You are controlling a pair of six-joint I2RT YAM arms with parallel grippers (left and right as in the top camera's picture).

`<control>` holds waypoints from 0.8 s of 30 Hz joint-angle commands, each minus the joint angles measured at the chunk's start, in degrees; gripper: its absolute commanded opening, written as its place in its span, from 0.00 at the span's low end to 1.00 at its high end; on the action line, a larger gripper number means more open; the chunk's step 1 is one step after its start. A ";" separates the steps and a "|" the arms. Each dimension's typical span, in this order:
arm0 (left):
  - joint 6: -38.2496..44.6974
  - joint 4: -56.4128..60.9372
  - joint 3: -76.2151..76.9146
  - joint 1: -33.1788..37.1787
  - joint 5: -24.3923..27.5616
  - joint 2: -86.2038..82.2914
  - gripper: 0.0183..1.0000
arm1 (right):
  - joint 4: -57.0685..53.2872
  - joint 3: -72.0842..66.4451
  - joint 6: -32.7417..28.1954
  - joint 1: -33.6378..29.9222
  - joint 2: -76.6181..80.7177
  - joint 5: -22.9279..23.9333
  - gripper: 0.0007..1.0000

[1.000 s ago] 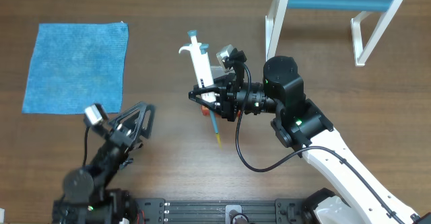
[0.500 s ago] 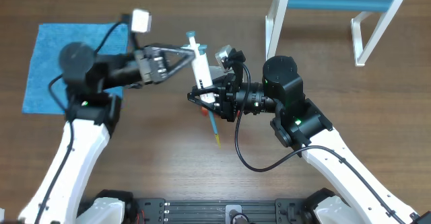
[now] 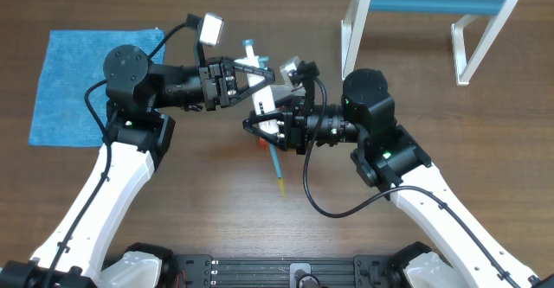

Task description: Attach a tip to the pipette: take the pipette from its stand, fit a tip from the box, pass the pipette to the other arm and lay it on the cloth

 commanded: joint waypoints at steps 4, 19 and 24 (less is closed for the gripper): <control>18.29 -34.14 1.29 8.87 -10.95 1.55 0.01 | -12.33 0.57 -8.85 -14.16 0.02 -17.20 0.83; 54.16 -124.91 71.52 33.27 -69.72 35.04 0.01 | -46.10 3.78 -12.96 -27.02 -5.79 68.06 0.84; 54.18 -122.20 89.74 32.72 -83.56 51.12 0.01 | -51.56 3.87 -11.45 -26.77 -5.79 77.31 0.84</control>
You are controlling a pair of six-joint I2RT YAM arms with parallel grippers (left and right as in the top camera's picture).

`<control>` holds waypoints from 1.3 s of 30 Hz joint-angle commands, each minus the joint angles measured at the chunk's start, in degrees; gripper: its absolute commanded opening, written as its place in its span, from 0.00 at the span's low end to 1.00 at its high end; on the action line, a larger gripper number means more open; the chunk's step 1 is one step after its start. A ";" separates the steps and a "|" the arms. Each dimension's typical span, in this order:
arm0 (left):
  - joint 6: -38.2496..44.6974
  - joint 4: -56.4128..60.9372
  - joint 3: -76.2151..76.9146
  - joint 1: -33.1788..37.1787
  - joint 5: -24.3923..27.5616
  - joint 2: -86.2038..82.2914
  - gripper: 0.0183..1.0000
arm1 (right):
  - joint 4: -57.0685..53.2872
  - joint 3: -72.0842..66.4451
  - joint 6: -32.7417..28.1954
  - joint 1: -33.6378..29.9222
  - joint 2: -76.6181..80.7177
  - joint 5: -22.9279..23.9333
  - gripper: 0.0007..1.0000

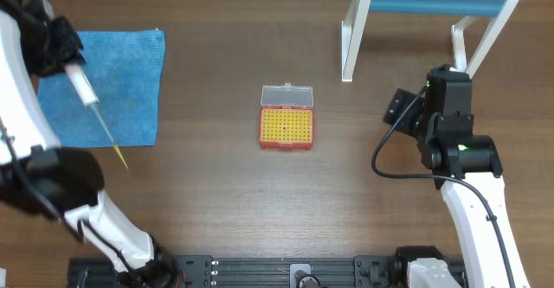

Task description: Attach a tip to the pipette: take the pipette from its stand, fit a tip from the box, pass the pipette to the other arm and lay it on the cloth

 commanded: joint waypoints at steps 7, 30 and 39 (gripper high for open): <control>17.29 13.92 7.78 -0.42 -16.37 20.20 0.01 | -13.73 1.42 10.49 0.85 0.02 6.10 0.84; 29.86 22.95 7.67 -1.40 -4.85 30.75 0.01 | -13.49 1.40 23.58 9.51 0.02 4.61 0.84; 29.24 21.35 6.91 -0.35 -3.32 30.91 0.01 | -12.68 1.40 23.58 9.51 0.02 4.61 0.84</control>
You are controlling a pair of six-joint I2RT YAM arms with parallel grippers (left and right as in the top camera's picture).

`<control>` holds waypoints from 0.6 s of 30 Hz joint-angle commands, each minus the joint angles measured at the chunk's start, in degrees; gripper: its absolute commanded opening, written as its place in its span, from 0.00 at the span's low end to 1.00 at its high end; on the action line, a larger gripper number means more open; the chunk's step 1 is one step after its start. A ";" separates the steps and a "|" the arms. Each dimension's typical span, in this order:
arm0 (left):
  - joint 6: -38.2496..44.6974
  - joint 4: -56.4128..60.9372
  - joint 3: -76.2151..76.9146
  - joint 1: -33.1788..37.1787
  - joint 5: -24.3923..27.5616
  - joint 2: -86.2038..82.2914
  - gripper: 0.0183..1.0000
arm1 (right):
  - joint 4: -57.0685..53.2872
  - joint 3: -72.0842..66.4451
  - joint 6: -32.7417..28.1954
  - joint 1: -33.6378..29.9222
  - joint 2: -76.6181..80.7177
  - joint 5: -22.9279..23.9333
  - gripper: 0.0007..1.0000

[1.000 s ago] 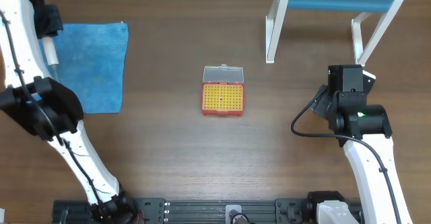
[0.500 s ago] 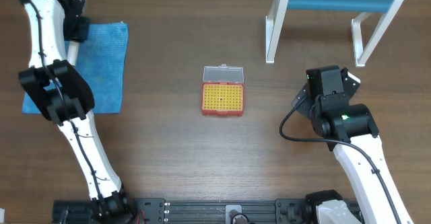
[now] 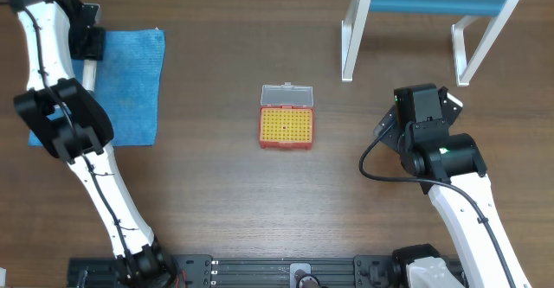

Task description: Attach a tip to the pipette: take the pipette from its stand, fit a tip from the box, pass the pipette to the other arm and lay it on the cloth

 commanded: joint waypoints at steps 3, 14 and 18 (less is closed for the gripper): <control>-1.40 -0.90 0.26 -0.17 1.53 1.25 0.01 | 0.28 0.87 0.87 0.46 0.02 -0.15 0.84; -3.08 -0.85 0.28 -0.20 1.53 3.28 0.01 | 3.26 0.87 0.87 0.46 0.02 -1.27 0.84; -6.71 -1.14 0.31 -0.24 1.81 3.15 0.73 | 3.30 0.85 0.87 0.46 0.02 -1.64 0.84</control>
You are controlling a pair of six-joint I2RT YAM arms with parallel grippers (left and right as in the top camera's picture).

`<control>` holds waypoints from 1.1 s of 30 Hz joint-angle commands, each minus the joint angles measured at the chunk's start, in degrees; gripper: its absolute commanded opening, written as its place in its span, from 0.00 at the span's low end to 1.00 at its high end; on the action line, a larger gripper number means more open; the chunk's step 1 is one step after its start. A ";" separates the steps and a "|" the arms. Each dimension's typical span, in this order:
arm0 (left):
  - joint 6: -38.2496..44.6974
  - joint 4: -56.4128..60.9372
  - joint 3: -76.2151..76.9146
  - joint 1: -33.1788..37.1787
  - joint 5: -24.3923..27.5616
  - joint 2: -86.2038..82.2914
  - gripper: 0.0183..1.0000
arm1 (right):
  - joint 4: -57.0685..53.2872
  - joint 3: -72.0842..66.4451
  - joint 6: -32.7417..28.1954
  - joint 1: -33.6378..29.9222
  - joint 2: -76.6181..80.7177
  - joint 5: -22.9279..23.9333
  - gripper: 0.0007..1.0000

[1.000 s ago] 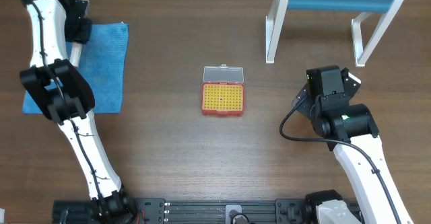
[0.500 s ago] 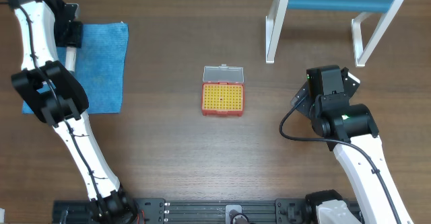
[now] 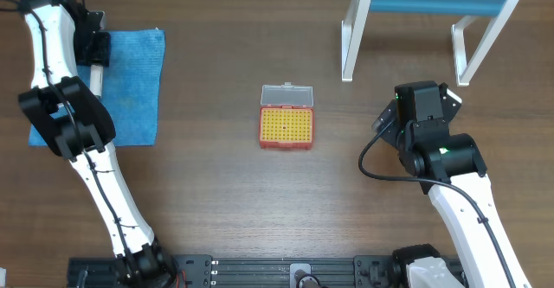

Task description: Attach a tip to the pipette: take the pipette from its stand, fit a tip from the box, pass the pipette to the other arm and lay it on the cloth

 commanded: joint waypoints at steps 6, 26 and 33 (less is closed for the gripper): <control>-6.93 -3.89 1.38 -0.66 2.95 -7.02 0.89 | 0.28 0.85 0.57 0.46 0.02 -0.52 0.84; -34.14 -10.47 -55.47 -19.28 5.38 -100.21 0.90 | 19.58 0.85 -42.47 0.46 -16.72 17.35 0.84; -49.22 11.76 -88.28 -19.28 5.38 -118.46 0.90 | 16.57 -7.61 -53.83 0.42 -44.11 3.02 0.84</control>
